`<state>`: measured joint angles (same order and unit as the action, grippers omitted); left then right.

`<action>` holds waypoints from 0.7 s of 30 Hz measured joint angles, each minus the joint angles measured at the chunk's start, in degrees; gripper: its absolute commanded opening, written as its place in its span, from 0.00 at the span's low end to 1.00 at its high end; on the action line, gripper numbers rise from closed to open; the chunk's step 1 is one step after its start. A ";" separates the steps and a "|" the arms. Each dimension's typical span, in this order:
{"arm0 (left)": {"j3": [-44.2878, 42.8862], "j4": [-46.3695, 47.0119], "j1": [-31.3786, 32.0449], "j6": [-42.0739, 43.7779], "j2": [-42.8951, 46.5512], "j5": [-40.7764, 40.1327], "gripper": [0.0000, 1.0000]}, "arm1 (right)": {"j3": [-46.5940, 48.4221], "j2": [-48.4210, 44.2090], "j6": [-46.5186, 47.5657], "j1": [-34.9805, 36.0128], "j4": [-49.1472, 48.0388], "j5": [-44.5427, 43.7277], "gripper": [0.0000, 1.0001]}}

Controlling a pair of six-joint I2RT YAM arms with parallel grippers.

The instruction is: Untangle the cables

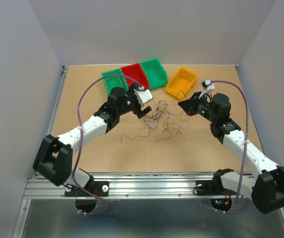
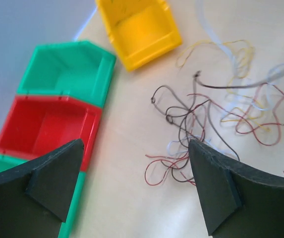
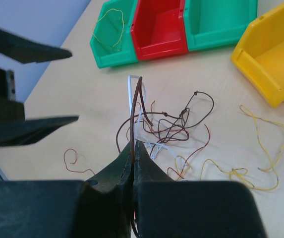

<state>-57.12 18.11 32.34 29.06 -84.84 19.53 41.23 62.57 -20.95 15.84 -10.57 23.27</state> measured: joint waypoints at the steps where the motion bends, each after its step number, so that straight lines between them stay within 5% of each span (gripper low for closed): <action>1: 3.63 2.12 0.85 2.49 2.95 2.27 0.99 | 0.00 0.00 -0.42 0.00 -0.35 -0.22 0.01; 9: 16.24 14.53 9.01 19.32 10.91 8.20 0.91 | 0.00 -0.02 -2.03 0.33 -1.64 1.01 0.01; 21: 22.53 31.54 14.69 30.64 4.94 -1.77 0.82 | 0.00 -0.02 -3.04 0.37 -3.39 3.19 0.01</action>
<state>-34.59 49.65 47.03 59.70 -79.90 17.76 41.23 62.54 -23.99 16.21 -13.96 26.46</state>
